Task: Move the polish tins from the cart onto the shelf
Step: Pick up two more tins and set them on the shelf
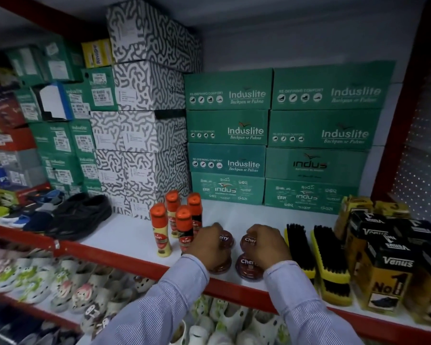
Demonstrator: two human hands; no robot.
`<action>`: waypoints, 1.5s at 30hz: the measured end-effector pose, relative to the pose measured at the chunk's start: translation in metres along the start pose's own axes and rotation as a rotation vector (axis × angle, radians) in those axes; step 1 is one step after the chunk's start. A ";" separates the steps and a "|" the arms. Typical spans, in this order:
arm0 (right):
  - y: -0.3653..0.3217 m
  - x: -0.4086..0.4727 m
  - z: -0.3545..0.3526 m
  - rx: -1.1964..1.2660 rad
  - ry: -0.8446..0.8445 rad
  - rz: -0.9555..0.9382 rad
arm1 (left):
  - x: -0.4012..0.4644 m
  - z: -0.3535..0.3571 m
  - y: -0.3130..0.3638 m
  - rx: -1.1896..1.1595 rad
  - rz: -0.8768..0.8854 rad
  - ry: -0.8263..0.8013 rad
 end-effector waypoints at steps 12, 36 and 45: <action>0.004 0.023 0.017 -0.008 0.031 0.076 | 0.033 0.017 -0.010 -0.033 -0.079 0.062; 0.002 -0.003 -0.003 0.033 0.088 0.005 | 0.009 0.006 -0.007 0.009 0.033 0.117; 0.005 -0.040 0.010 -0.016 0.001 -0.022 | -0.027 0.003 -0.016 0.036 0.103 0.040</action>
Point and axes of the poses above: each hand's wrist, its own x-axis towards the middle knuckle, its own z-axis out of the palm, y = z × x, the point moved 1 cm from there along x, towards the middle knuckle, and after that the axes turned 7 degrees about -x, right-handed, at the moved point
